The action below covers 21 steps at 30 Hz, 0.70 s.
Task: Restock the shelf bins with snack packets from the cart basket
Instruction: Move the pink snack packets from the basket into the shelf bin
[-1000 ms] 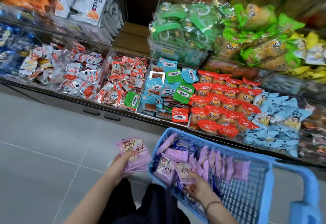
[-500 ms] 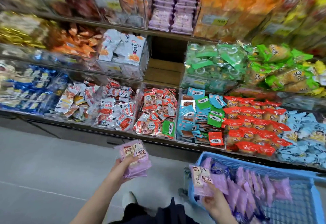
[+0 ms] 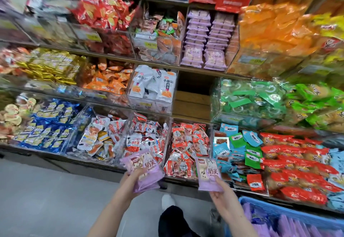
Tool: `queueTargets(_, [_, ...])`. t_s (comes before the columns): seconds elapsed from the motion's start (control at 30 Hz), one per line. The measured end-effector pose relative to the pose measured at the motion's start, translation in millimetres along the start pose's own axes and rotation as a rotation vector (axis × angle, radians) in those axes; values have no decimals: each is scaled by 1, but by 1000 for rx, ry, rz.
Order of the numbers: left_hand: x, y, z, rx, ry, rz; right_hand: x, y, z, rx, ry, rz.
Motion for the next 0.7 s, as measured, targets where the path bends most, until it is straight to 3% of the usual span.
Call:
queueTargets(0.1, [-8, 33, 9, -42, -24, -22, -37, -11, 19, 15, -99, -129])
queueTargets(0.33, [-20, 125, 42, -157, 20, -131, -131, -54, 79, 36, -233, -182])
queueTargets(0.7, [-24, 219, 53, -330, 76, -208, -339, -184, 130, 366, -539, -214])
Point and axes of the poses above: each hand's wrist, its own z-axis towards the middle knuckle, its own x-axis out of the back of the hand, y = z × x, the point moved 6 cm from there along z, towards the middle knuckle, and after that the axes turned 15 degrees about z, right-handed, at the moved point
